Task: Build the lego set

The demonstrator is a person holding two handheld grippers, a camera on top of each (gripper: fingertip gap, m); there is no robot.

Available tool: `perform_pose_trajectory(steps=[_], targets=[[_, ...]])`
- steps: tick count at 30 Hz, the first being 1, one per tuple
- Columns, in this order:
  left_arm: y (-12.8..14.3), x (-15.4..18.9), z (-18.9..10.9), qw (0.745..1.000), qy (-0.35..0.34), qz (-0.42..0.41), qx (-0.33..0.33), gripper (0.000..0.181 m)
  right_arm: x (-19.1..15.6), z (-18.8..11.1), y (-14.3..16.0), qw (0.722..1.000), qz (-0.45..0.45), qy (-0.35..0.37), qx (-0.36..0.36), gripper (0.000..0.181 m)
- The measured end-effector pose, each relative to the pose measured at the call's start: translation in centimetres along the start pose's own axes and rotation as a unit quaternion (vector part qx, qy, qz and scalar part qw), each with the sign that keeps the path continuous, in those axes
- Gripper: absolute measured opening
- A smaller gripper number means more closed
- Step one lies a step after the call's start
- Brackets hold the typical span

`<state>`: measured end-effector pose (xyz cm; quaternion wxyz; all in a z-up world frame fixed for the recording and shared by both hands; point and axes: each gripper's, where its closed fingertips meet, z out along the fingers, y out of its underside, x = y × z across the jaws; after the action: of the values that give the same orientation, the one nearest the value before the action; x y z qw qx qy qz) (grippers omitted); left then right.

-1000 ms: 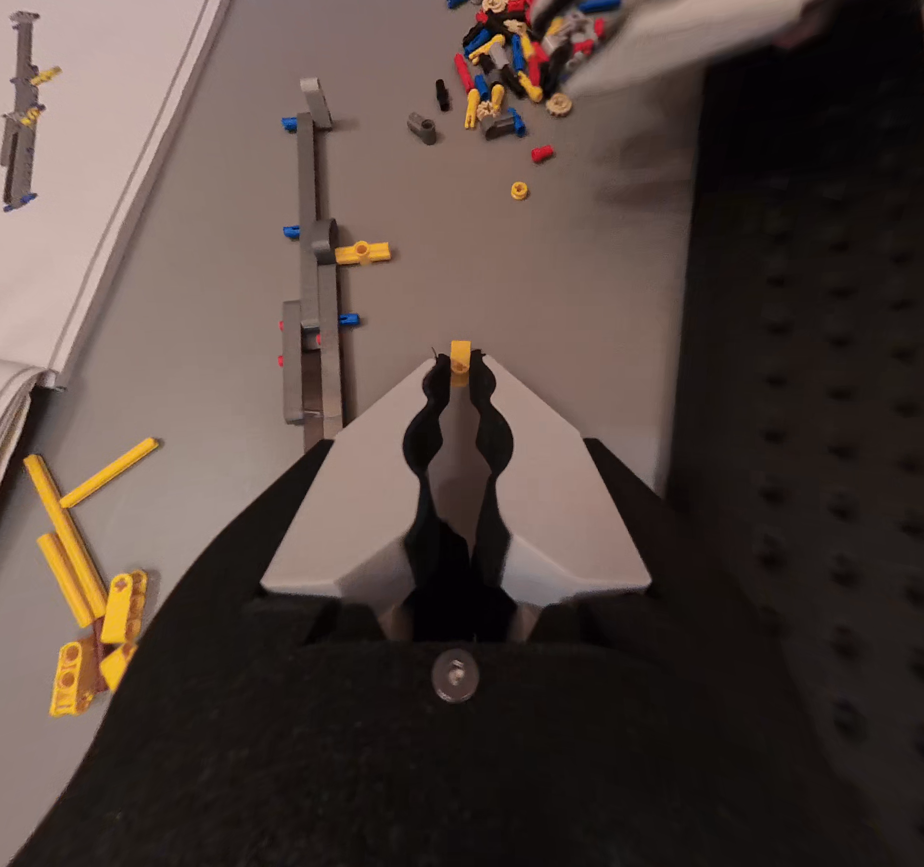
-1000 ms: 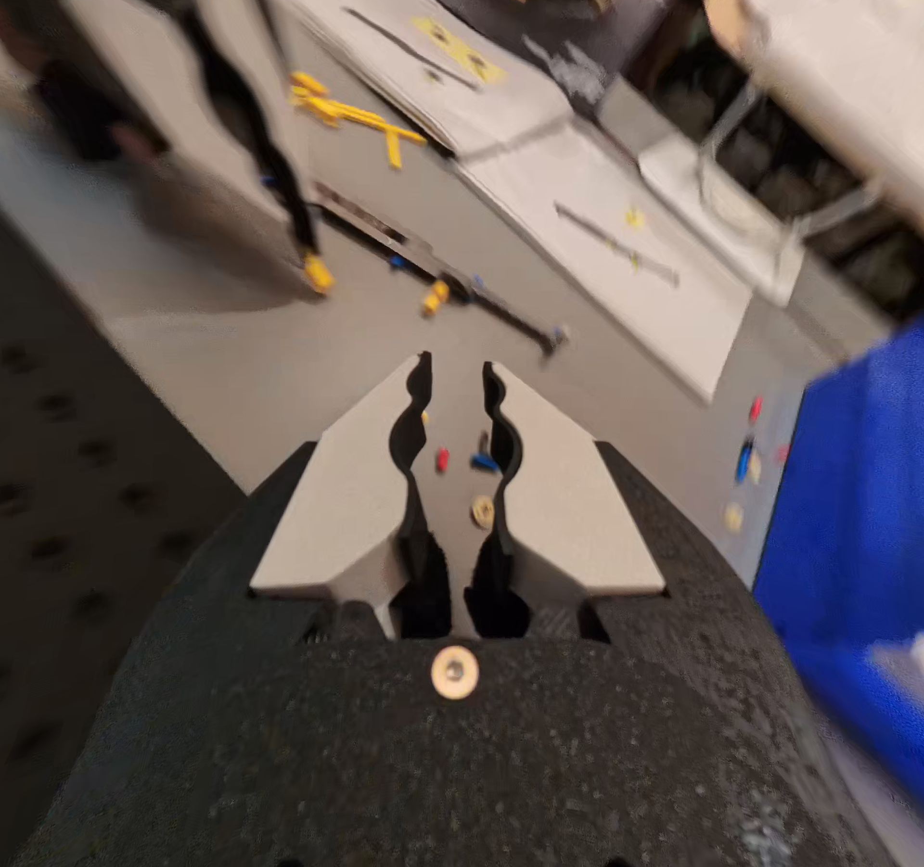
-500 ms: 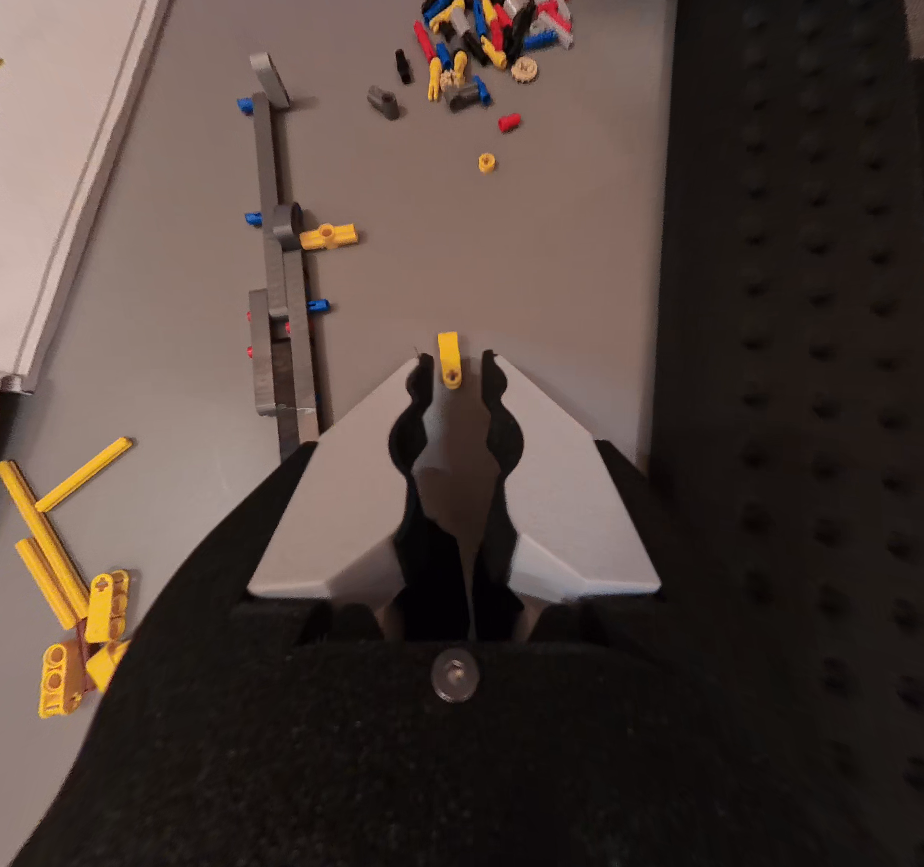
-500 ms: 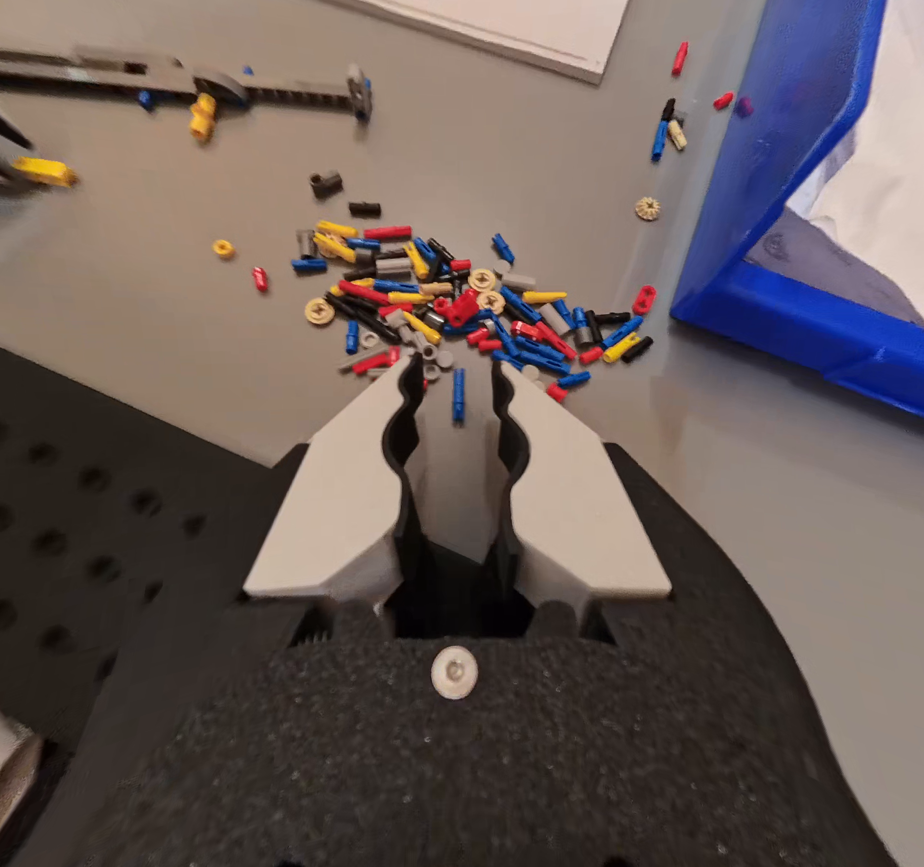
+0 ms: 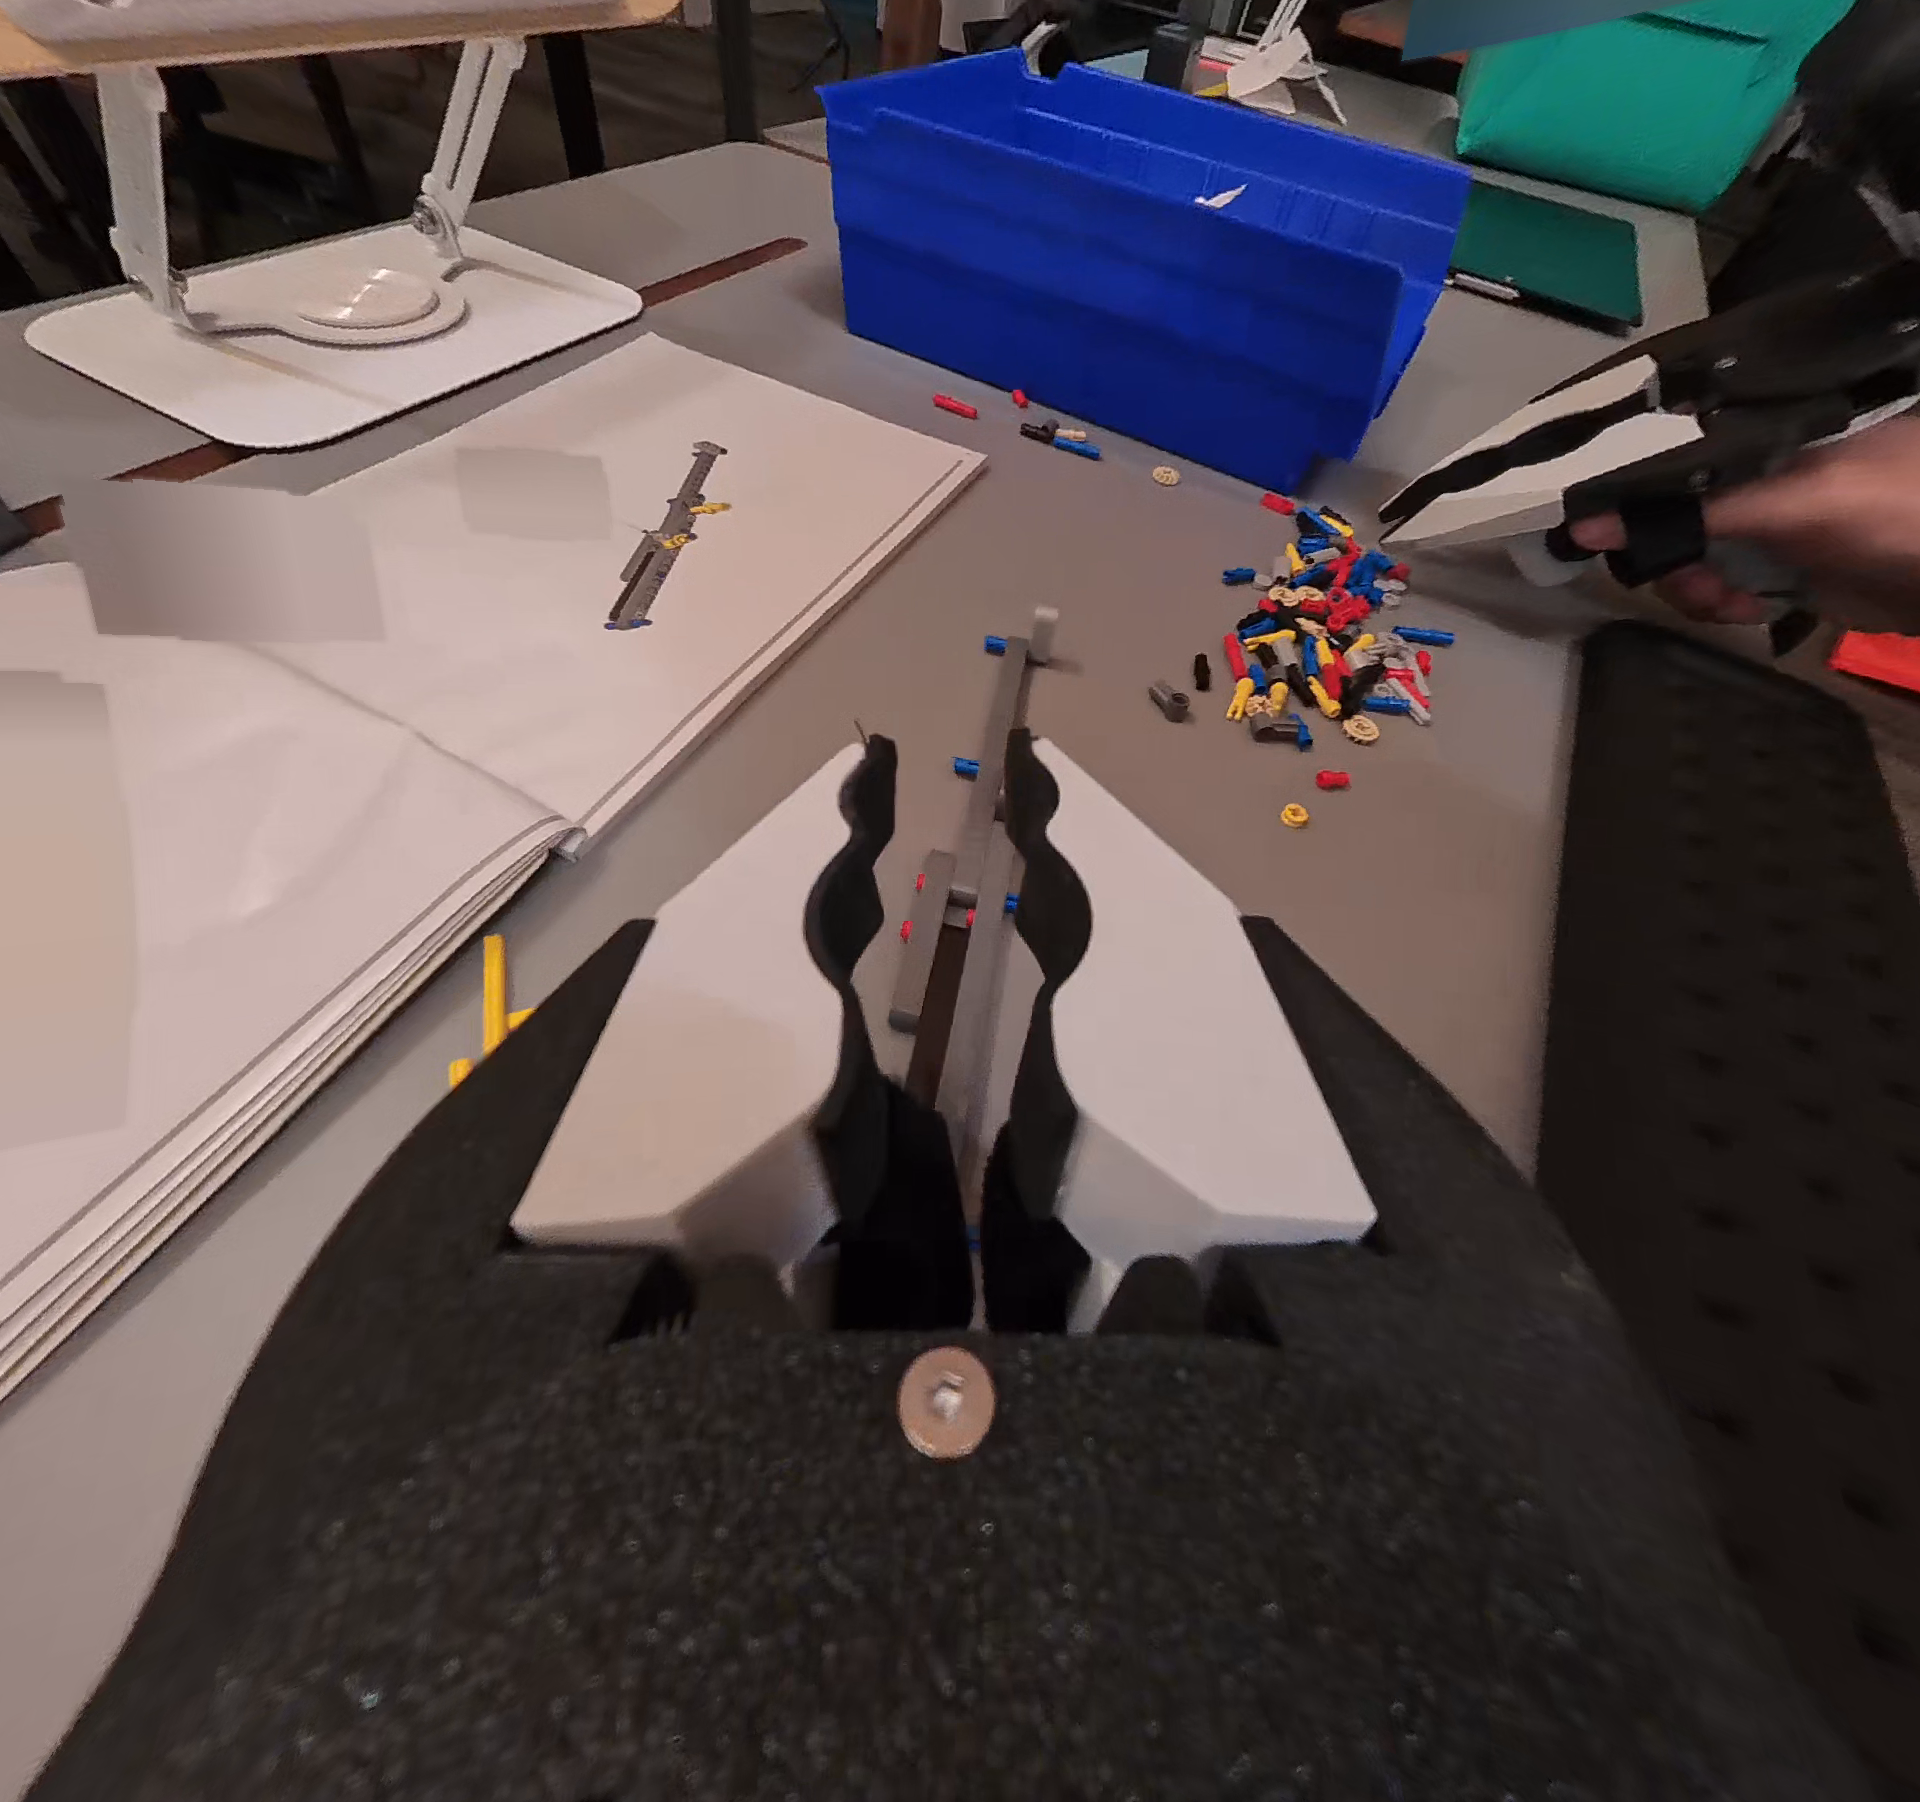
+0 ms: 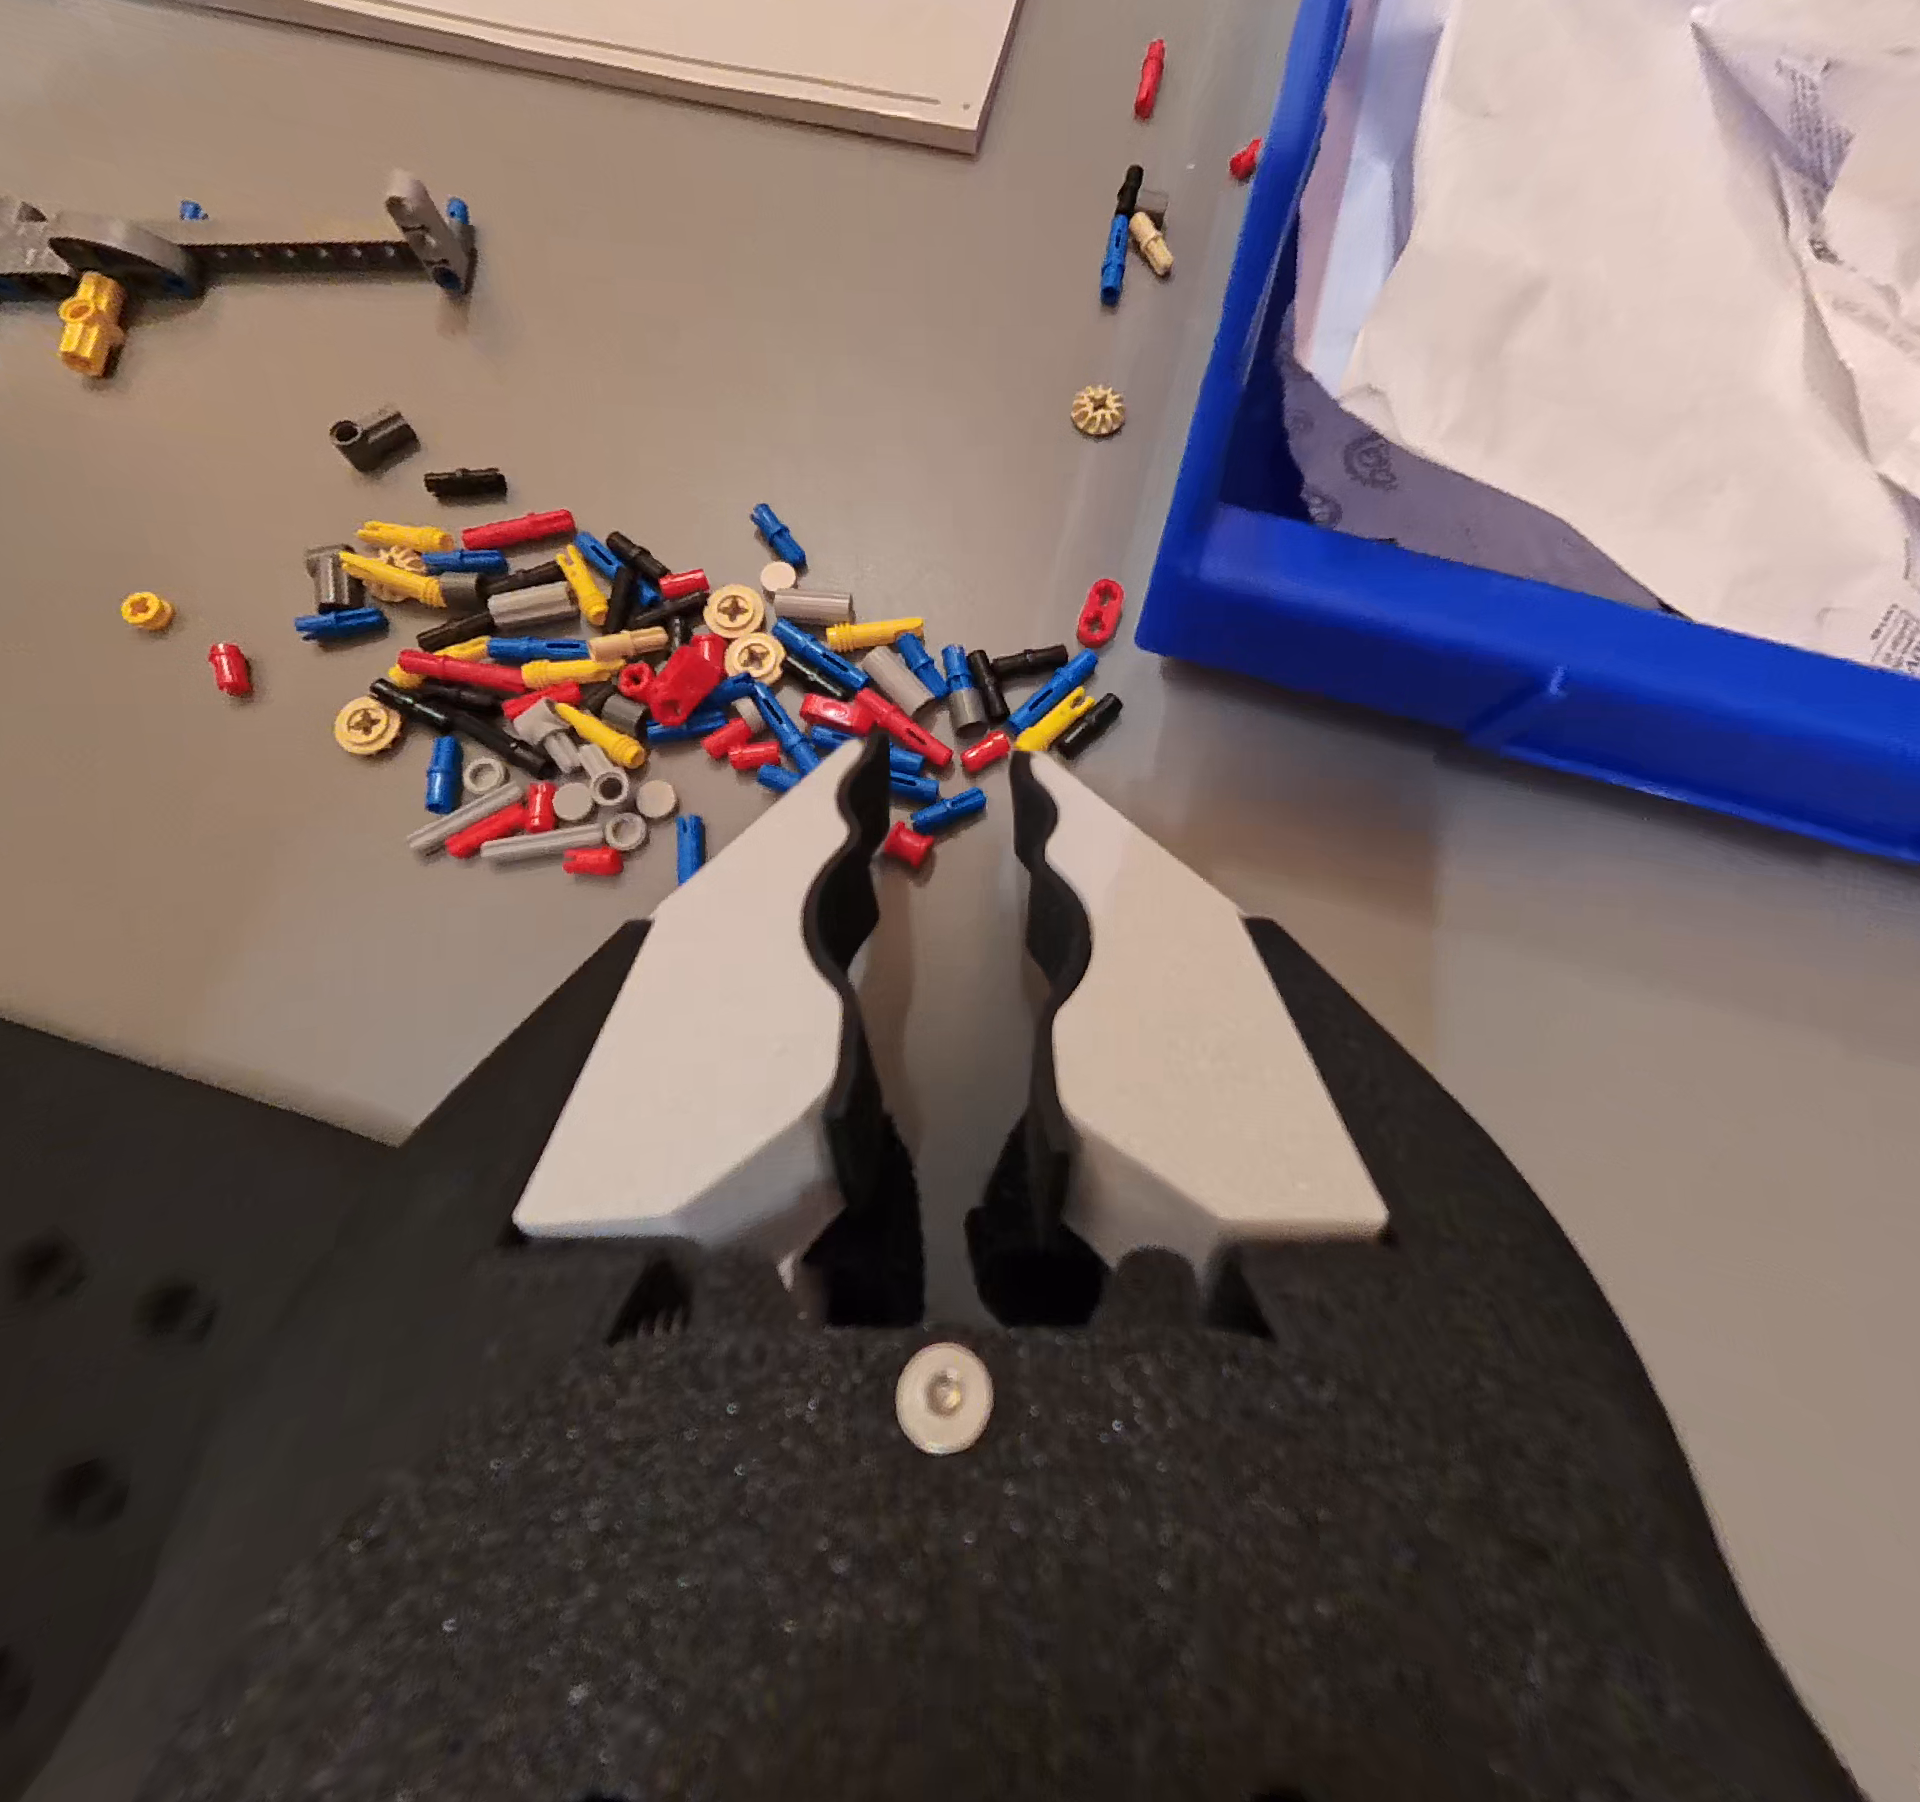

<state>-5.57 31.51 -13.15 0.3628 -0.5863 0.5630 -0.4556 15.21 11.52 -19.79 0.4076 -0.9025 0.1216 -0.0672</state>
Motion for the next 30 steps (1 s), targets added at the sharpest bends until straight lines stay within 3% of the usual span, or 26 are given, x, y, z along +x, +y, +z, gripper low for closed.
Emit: perform_pose_trajectory(steps=[5,9,17,30], targets=[[0.2,0.4,0.3,0.999,-0.012,0.036,0.004,0.016,-1.0,0.1,-0.6,1.0,-0.006,-0.022,0.006,0.02],[1.0,-0.1,0.5,0.998,-0.03,0.058,-0.016,0.015,-3.9,0.3,-0.9,0.998,-0.011,-0.063,0.003,0.019],[1.0,-0.1,0.4,0.999,-0.012,0.029,-0.01,0.014,-7.3,-0.2,0.4,0.991,-0.069,-0.114,-0.03,0.014],[1.2,0.3,0.5,0.999,-0.011,0.05,-0.018,0.014,-6.5,0.8,1.0,0.988,-0.1,-0.101,-0.055,0.011]])
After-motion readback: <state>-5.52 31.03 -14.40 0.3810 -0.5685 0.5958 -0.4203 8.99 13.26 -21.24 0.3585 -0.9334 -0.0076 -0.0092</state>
